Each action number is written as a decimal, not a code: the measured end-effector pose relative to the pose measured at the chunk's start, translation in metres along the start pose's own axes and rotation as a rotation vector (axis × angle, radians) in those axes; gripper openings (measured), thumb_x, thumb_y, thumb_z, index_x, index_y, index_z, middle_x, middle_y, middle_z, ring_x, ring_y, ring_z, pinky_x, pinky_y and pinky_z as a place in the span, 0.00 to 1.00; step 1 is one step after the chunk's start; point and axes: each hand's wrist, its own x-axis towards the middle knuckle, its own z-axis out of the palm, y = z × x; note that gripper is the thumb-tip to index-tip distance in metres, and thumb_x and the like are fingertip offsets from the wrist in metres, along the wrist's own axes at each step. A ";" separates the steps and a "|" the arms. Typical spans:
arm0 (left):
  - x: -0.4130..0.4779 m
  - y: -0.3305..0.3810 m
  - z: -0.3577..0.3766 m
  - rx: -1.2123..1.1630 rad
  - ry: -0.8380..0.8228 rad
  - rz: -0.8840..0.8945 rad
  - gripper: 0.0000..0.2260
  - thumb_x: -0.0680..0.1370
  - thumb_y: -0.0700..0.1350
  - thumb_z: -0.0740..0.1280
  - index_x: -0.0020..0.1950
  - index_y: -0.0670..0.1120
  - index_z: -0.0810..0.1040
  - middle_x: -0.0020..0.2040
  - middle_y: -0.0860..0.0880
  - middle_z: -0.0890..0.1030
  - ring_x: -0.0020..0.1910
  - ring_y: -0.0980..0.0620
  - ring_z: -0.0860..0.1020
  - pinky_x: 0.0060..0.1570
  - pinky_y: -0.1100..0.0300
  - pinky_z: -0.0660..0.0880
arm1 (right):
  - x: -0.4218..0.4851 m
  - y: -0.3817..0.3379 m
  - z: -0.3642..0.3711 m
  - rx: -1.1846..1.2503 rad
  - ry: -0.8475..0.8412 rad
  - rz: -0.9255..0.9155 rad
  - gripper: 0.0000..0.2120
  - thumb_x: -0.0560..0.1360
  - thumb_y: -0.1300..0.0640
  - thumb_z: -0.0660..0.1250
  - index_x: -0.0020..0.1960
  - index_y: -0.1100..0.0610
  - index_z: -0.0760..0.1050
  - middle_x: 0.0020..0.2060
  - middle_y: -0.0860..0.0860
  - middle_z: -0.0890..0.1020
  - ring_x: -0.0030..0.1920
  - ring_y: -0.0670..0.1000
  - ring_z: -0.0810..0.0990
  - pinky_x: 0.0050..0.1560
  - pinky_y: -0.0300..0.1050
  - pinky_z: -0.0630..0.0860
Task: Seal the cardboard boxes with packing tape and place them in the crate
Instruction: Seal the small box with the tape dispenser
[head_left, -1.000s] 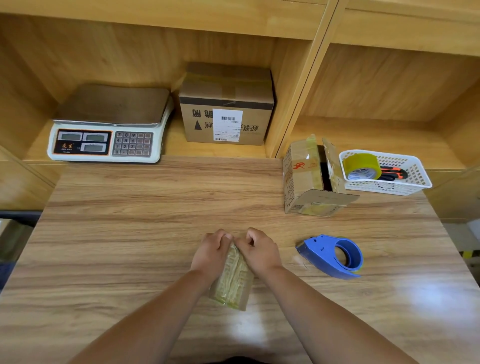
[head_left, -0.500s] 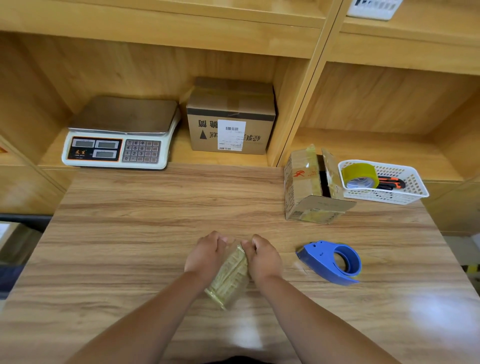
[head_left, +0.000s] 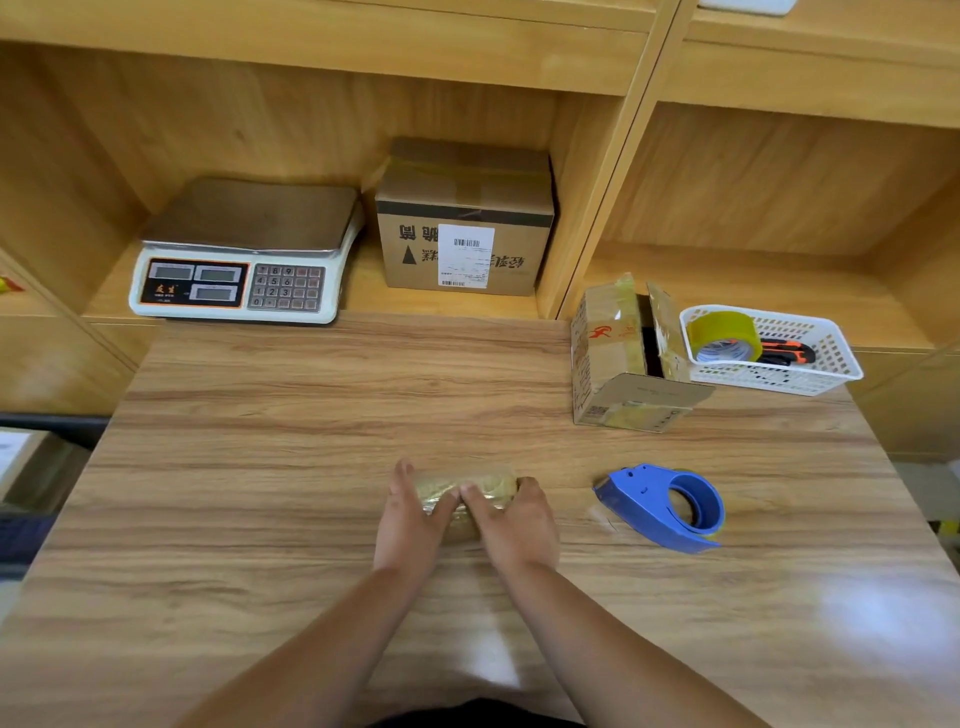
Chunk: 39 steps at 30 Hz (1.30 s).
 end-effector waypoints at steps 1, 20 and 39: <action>0.000 0.000 0.001 -0.037 0.016 -0.035 0.36 0.76 0.51 0.69 0.76 0.43 0.54 0.74 0.44 0.64 0.72 0.45 0.64 0.64 0.58 0.64 | 0.001 -0.002 0.002 -0.009 -0.011 0.041 0.34 0.67 0.30 0.64 0.58 0.58 0.70 0.53 0.52 0.78 0.56 0.56 0.77 0.52 0.47 0.72; 0.002 0.001 0.011 -0.234 0.139 -0.259 0.24 0.82 0.54 0.52 0.73 0.43 0.65 0.69 0.43 0.72 0.69 0.43 0.68 0.66 0.54 0.64 | 0.011 0.000 0.004 -0.035 0.040 0.026 0.23 0.80 0.39 0.50 0.58 0.54 0.75 0.46 0.53 0.81 0.53 0.56 0.78 0.44 0.46 0.68; -0.002 0.001 0.009 -0.219 0.115 -0.224 0.22 0.83 0.51 0.50 0.74 0.42 0.64 0.70 0.42 0.70 0.70 0.43 0.67 0.66 0.55 0.63 | -0.003 0.001 -0.001 -0.082 -0.060 -0.061 0.35 0.74 0.36 0.61 0.73 0.56 0.60 0.57 0.56 0.80 0.71 0.58 0.62 0.66 0.50 0.66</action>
